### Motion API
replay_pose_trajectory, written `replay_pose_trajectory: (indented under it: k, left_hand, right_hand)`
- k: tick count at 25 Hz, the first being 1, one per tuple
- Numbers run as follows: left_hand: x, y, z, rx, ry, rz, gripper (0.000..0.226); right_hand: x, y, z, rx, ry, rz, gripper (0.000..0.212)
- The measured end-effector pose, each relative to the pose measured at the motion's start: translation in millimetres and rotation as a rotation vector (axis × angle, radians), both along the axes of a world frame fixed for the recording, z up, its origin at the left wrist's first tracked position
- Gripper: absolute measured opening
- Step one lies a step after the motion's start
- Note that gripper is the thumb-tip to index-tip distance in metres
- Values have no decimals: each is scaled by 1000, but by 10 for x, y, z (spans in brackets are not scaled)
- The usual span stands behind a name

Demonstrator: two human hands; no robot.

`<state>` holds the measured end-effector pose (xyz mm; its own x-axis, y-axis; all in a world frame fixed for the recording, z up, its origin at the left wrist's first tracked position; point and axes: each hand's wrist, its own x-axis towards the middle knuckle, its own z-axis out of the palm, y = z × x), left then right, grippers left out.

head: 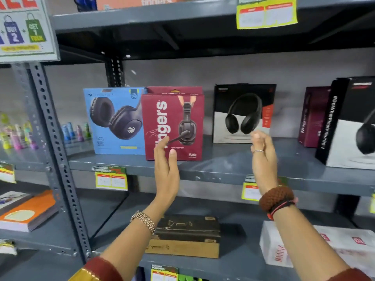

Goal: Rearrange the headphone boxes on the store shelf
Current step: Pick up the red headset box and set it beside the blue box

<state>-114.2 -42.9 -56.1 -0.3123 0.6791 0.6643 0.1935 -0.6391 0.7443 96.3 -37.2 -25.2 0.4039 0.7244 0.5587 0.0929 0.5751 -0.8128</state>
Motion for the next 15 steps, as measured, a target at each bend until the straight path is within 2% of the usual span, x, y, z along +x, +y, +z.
replay_pose_trajectory:
  k: [7, 12, 15]
  left_hand:
    - [1596, -134, 86, -43, -54, -156, 41]
    - [2665, -209, 206, -71, -26, -274, 44]
    - [3171, -107, 234, -206, 40, -346, 55]
  right_hand:
    - [1816, -539, -54, 48, 50, -222, 21]
    - [3014, -808, -4, 1, 18, -406, 33]
    - [3557, -798, -25, -74, 4, -367, 37]
